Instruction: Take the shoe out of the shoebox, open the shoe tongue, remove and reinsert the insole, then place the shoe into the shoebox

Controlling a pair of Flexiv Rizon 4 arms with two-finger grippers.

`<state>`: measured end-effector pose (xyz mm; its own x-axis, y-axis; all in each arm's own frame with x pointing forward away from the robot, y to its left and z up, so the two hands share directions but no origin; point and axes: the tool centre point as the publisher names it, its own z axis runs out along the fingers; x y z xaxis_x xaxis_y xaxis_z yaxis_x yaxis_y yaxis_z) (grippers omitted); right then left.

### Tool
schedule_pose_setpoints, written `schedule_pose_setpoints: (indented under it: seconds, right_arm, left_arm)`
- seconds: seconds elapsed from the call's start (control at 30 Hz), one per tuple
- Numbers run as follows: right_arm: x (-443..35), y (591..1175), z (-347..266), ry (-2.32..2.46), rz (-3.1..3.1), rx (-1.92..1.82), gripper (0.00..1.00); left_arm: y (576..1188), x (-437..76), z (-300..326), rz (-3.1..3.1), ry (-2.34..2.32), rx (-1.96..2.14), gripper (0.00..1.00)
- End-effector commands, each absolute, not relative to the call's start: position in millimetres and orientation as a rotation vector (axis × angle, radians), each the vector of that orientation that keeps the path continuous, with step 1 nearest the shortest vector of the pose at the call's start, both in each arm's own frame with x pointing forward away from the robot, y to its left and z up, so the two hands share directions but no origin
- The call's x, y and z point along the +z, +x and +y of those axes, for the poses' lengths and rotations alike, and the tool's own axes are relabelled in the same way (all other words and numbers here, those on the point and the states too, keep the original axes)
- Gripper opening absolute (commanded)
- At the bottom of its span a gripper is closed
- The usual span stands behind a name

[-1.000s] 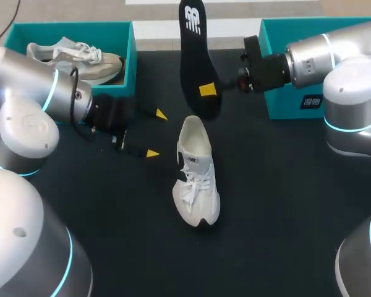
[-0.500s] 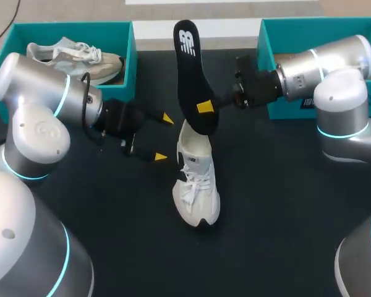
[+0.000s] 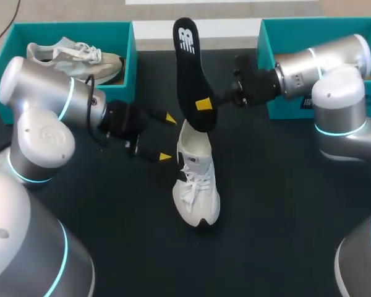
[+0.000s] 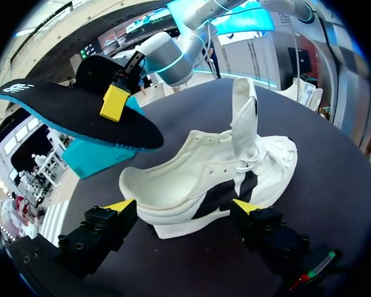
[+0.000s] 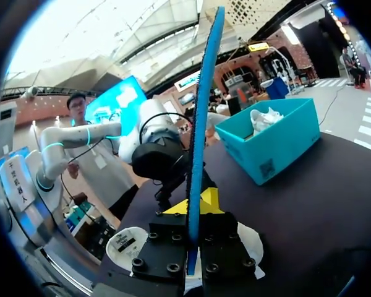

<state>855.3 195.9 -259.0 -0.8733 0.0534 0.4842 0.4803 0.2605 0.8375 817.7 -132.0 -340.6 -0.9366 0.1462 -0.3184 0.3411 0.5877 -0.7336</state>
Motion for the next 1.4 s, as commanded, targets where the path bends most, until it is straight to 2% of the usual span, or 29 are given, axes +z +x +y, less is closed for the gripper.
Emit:
schedule_pose_setpoints:
  seconds: [0.03,1.4]
  right_arm:
    - [-269.6,849.4,203.4,-0.534,-2.168,-1.728,0.00]
    - [-300.8,849.9,214.3,-0.563,-2.109,-1.810,0.00]
  left_arm:
    - [820.5,-342.8,-132.6,2.593,0.401,-1.267,1.00]
    - [836.7,-343.4,-136.4,2.673,0.426,-1.322,1.00]
